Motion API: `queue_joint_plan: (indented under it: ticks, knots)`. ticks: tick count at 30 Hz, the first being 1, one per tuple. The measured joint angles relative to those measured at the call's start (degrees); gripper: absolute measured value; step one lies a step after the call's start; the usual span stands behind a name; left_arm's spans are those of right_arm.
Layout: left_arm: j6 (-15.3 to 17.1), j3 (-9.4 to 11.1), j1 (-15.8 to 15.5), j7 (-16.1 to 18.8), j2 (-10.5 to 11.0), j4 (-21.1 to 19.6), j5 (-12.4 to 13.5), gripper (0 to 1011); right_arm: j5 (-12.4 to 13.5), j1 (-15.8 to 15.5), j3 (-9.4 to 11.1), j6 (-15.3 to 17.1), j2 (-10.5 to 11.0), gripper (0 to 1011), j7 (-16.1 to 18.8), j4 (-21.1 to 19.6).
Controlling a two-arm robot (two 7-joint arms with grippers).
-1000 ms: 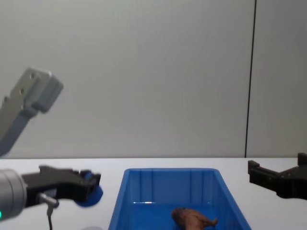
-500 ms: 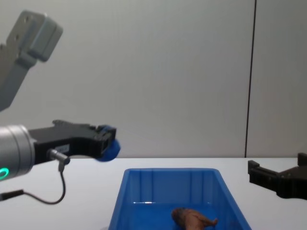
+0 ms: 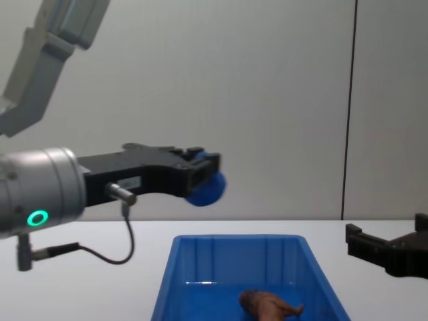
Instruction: Pick up the two dolls from the table and place them into the box.
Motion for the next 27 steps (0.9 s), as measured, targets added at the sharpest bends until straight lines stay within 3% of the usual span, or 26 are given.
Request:
queue_joint_plan:
  ticks: [12, 16, 17, 22, 27]
  knots:
    - [-0.3, 1.2, -1.5, -4.7, -1.9, 1.3, -1.1, 599, 0.0, 0.0, 0.0, 0.0, 0.0, 1001, 0.0, 0.0]
    - [-0.4, 1.4, -1.8, -5.5, -2.2, 1.6, -1.2, 689, 0.0, 0.0, 0.0, 0.0, 0.0, 1001, 0.0, 0.0]
    - [-0.4, 1.4, -1.8, -5.6, -2.3, 1.6, -1.3, 756, 0.0, 0.0, 0.0, 0.0, 0.0, 1001, 0.0, 0.0]
    - [-0.4, 1.6, -2.0, -6.3, -2.5, 1.8, -1.4, 905, 0.0, 0.0, 0.0, 0.0, 0.0, 1001, 0.0, 0.0]
    - [-0.5, 1.7, -2.2, -6.7, -2.7, 1.9, -1.5, 1001, 0.0, 0.0, 0.0, 0.0, 0.0, 1001, 0.0, 0.0]
